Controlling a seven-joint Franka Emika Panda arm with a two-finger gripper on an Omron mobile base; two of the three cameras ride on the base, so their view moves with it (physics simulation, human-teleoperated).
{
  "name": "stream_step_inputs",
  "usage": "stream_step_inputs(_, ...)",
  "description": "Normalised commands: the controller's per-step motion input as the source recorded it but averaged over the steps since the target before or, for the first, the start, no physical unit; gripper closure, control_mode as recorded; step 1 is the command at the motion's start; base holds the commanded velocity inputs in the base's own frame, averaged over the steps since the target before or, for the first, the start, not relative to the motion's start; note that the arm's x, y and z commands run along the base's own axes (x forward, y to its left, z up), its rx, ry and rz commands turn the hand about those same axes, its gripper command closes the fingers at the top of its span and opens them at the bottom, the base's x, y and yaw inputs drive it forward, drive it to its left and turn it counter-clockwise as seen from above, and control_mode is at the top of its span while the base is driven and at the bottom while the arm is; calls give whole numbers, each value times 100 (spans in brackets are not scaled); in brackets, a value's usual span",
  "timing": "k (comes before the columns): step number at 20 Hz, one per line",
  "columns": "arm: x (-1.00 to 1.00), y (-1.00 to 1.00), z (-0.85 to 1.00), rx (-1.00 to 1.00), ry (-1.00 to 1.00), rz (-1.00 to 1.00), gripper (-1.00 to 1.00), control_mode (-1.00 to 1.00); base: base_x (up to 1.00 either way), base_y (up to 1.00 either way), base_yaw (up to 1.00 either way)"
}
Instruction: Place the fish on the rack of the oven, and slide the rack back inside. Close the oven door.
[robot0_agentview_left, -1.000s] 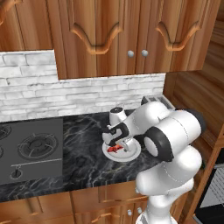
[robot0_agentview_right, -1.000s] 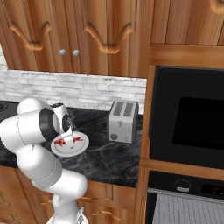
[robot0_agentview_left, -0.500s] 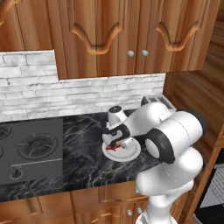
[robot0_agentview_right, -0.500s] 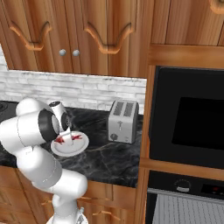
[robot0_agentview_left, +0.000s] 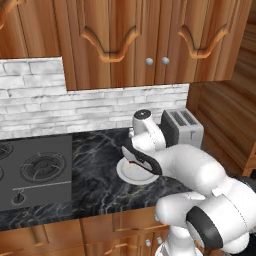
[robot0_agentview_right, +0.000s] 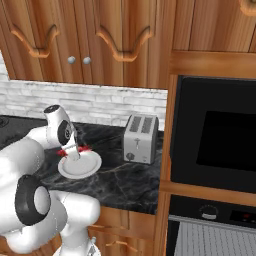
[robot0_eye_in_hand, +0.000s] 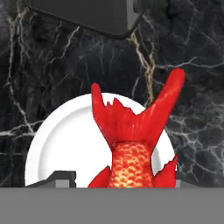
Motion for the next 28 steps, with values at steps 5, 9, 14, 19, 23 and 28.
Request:
stream_step_inputs(5, -94, -17, 50, 0, -14, 0, 100, -100, 0, 0, 0)
stream_step_inputs(9, -67, -40, 34, 0, -22, 1, 100, -100, 0, 0, 0)
stream_step_inputs(14, -56, -74, 15, 5, -22, 1, 100, -100, 0, 0, 0)
stream_step_inputs(19, -64, -75, 1, 9, -20, 0, 100, -100, 0, 0, 0)
stream_step_inputs(23, -26, -48, 0, 6, -12, 0, 100, 100, -7, -14, 0)
stream_step_inputs(28, 0, 0, 0, 0, 0, 0, 100, 100, -29, -16, 0)
